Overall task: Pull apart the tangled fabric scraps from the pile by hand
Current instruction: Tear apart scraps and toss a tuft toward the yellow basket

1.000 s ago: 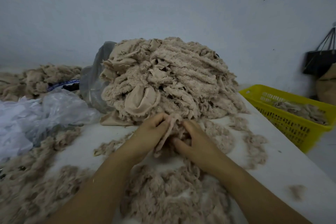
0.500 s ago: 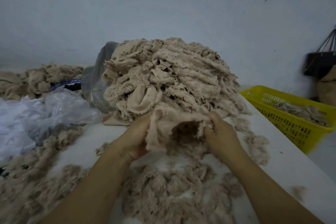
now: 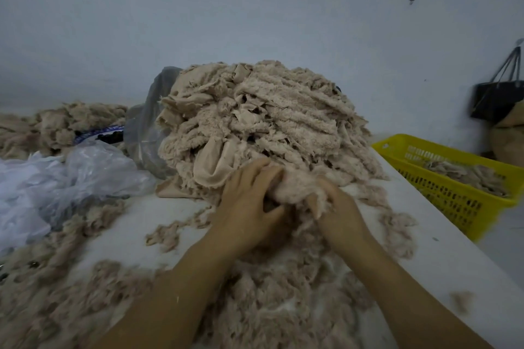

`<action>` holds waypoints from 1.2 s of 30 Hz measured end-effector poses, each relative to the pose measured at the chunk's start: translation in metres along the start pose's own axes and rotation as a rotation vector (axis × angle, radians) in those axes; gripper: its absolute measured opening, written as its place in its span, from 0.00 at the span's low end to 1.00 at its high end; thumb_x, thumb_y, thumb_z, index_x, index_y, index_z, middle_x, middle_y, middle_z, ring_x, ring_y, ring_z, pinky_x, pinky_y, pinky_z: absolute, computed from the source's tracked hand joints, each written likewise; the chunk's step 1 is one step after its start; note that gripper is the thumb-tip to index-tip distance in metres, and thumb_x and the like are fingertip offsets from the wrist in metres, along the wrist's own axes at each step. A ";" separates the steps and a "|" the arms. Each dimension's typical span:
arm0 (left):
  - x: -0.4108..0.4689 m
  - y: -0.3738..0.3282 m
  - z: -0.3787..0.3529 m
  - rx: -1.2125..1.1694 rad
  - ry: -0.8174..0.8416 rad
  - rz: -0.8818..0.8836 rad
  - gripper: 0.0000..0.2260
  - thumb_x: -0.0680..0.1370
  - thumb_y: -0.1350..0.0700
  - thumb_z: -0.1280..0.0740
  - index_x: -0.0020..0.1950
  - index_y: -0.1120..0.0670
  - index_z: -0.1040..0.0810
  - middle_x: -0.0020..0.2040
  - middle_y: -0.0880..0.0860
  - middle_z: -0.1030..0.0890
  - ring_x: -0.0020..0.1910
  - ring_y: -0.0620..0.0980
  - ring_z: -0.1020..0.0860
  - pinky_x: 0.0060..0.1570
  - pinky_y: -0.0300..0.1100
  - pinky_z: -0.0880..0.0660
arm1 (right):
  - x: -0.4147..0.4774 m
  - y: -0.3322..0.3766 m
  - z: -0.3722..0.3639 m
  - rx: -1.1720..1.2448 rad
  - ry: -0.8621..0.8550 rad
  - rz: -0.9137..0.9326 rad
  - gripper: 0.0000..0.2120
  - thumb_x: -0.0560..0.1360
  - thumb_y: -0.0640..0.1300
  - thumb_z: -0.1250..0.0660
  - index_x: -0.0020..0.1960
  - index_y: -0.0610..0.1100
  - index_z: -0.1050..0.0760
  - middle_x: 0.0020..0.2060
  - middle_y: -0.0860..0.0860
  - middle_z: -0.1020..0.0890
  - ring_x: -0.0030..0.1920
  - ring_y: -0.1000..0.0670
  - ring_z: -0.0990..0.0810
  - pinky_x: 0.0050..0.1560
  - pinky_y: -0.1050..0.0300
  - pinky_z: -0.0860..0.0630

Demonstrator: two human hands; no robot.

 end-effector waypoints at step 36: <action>-0.013 0.034 -0.016 -1.808 -0.132 0.719 0.16 0.82 0.52 0.38 0.68 0.55 0.23 0.46 0.55 0.16 0.43 0.51 0.17 0.45 0.42 0.19 | -0.012 0.009 -0.037 -0.056 0.227 0.091 0.39 0.76 0.73 0.57 0.32 0.43 0.26 0.29 0.50 0.23 0.31 0.52 0.24 0.41 0.47 0.25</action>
Point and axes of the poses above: each hand's wrist, its own x-axis towards the middle knuckle, its own z-axis out of the back of the hand, y = z × x, the point moved 10 cm from there along x, towards the middle knuckle
